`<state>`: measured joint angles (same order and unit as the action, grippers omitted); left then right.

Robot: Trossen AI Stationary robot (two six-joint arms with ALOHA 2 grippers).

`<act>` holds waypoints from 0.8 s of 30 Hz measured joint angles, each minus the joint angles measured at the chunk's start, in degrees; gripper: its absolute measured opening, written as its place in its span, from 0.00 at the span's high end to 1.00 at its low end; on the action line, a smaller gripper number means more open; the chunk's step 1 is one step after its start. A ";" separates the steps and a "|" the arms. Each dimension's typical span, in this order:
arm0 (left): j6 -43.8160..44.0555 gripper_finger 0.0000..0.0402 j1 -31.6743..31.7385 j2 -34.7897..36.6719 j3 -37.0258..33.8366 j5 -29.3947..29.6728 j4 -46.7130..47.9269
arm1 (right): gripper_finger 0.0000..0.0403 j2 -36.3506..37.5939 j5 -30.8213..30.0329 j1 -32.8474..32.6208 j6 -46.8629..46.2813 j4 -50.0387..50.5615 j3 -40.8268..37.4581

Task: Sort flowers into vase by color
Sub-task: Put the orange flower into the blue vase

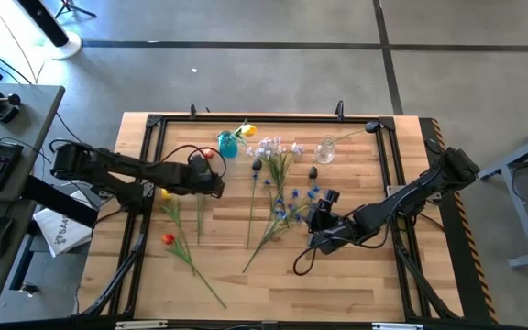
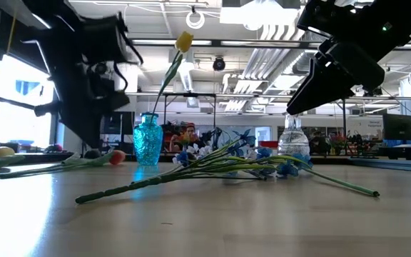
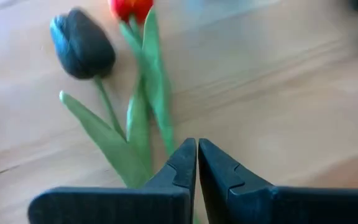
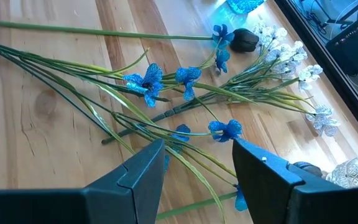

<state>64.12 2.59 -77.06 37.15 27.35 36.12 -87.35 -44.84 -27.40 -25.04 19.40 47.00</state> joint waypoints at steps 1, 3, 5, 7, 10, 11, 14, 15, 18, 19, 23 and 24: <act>-0.28 0.98 -0.77 1.38 0.00 0.75 0.08 | 0.54 0.00 0.00 0.00 -0.02 0.00 0.00; -0.31 0.99 -2.33 4.53 0.00 2.67 0.09 | 0.54 0.00 0.00 -0.01 -0.15 0.01 0.00; -0.31 1.00 -3.32 7.58 0.03 3.17 0.07 | 0.54 0.00 0.00 -0.01 -0.16 0.00 0.00; -0.31 0.99 -3.66 9.90 -0.44 3.17 -0.19 | 0.54 0.00 0.00 -0.02 -0.15 0.00 0.00; -0.34 0.99 -3.79 11.30 -2.00 4.73 0.15 | 0.54 0.00 -0.02 -0.01 -0.06 -0.02 0.00; -0.02 0.98 -3.63 11.28 -2.50 4.82 0.03 | 0.54 0.00 -0.02 -0.02 0.00 -0.02 0.00; 1.38 0.96 -3.03 10.21 -4.04 4.90 -0.81 | 0.54 0.00 -0.02 0.00 0.02 -0.15 0.00; 1.61 0.94 -2.81 9.53 -4.67 4.74 -1.60 | 0.54 0.00 -0.02 -0.01 0.02 -0.16 0.00; 1.63 0.87 -2.02 7.11 -5.67 3.82 -3.83 | 0.54 0.00 -0.02 -0.01 0.05 -0.13 0.00; 1.63 0.85 -1.68 6.05 -5.70 3.56 -4.84 | 0.54 -0.02 -0.02 0.00 0.11 -0.15 0.00; 1.78 0.74 -0.52 1.29 -5.81 3.36 -7.51 | 0.54 -0.02 -0.02 -0.01 0.26 -0.24 0.00; 1.82 0.72 -0.14 0.09 -5.81 3.31 -8.30 | 0.54 -0.02 -0.02 0.00 0.26 -0.36 0.00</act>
<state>65.95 2.45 -76.96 31.33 30.66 27.82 -87.37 -44.86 -27.40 -24.77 19.04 47.00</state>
